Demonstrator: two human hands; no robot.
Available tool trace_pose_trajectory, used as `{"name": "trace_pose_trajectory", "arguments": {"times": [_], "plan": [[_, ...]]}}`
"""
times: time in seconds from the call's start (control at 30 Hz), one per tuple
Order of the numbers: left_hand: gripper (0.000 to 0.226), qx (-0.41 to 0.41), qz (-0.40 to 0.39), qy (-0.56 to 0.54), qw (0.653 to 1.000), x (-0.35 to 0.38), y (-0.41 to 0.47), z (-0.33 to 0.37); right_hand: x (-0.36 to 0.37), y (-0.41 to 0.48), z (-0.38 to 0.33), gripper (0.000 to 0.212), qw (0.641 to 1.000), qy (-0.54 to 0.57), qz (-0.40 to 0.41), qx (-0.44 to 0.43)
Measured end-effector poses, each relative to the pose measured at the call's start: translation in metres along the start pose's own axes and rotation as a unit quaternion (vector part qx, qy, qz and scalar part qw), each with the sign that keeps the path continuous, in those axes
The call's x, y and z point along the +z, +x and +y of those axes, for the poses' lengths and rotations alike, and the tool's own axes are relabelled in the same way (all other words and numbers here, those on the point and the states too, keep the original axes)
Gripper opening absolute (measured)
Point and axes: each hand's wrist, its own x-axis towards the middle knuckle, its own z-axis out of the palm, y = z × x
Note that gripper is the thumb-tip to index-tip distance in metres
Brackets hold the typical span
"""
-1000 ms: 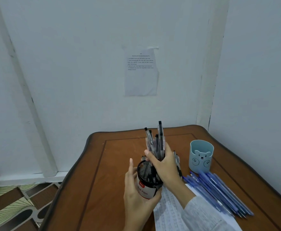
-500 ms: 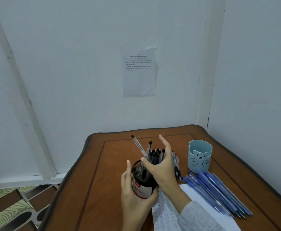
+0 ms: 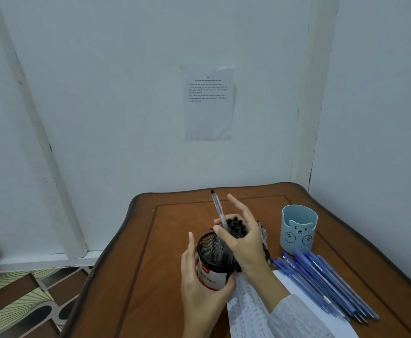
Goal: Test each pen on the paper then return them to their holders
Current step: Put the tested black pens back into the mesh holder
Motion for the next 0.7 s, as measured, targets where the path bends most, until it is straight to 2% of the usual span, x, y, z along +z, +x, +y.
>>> {"name": "trace_pose_trajectory", "arguments": {"times": [0.1,0.2,0.37,0.47,0.6,0.7], "plan": [[0.118,-0.002,0.001,-0.012,1.000,0.000,0.000,0.001,-0.003,0.007,0.002,0.068,0.999,0.031,0.012,-0.001],[0.118,-0.011,0.003,-0.017,1.000,0.001,0.000,0.000,-0.003,0.018,-0.001,0.059,0.998,0.051,0.028,0.009],[0.120,-0.032,0.019,-0.039,0.999,0.000,0.000,0.000,-0.002,0.019,-0.005,0.038,1.000,-0.022,-0.013,-0.006],[0.120,-0.031,0.020,-0.033,0.999,-0.001,0.001,-0.001,0.000,0.021,-0.002,0.032,0.999,-0.043,0.023,-0.008],[0.121,-0.034,0.015,-0.026,0.999,-0.002,0.000,0.000,0.004,0.030,-0.007,0.017,0.997,0.038,0.060,0.016],[0.121,-0.033,0.015,-0.030,0.999,-0.002,0.000,0.004,0.002,0.033,-0.016,0.018,0.995,0.078,0.067,0.015]]}}
